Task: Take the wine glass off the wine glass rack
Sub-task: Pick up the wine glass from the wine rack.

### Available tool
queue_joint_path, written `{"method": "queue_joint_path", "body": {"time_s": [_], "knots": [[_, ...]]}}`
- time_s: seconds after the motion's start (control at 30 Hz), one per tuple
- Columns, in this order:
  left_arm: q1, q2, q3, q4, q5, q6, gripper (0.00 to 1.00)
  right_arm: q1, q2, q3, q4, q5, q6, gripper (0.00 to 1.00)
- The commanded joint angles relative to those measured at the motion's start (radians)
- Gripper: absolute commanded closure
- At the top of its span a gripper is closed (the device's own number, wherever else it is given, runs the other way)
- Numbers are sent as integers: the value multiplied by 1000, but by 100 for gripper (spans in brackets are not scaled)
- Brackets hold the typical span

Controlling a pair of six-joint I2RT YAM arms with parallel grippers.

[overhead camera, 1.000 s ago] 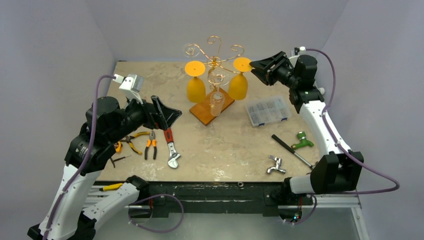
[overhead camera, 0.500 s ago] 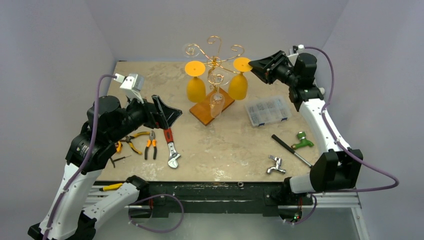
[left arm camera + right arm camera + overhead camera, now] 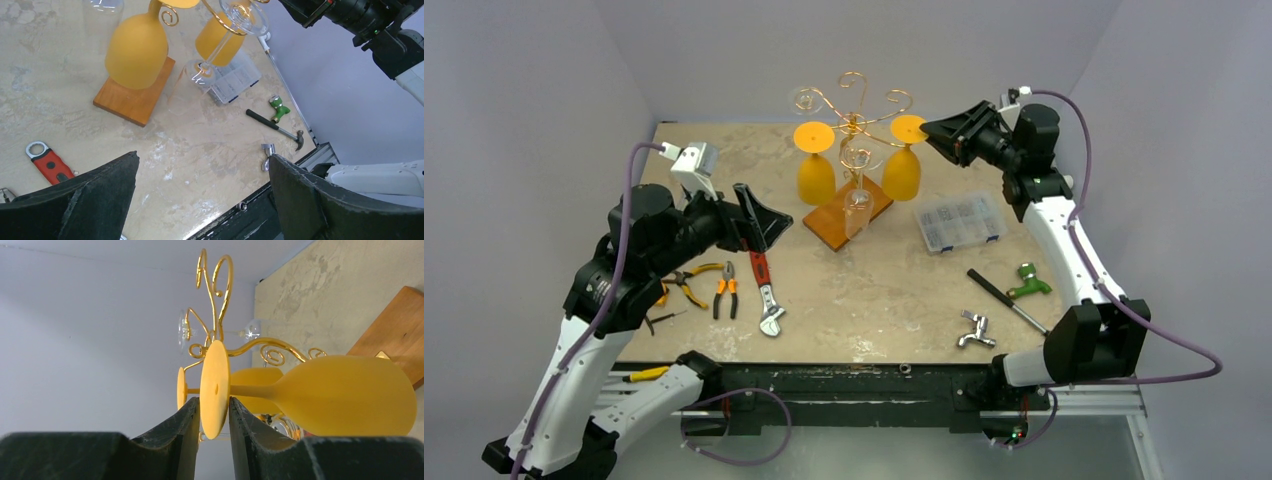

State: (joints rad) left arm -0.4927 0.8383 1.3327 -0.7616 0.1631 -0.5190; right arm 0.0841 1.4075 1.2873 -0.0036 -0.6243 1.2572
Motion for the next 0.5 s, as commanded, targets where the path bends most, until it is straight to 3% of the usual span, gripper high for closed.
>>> {"method": "queue_joint_path", "body": {"time_s": [0.0, 0.47], "knots": [[-4, 5, -1, 70, 10, -37, 2, -1, 1, 54, 44, -37, -5, 74], [-4, -11, -21, 78, -5, -65, 2, -1, 0, 68, 26, -51, -22, 85]]}}
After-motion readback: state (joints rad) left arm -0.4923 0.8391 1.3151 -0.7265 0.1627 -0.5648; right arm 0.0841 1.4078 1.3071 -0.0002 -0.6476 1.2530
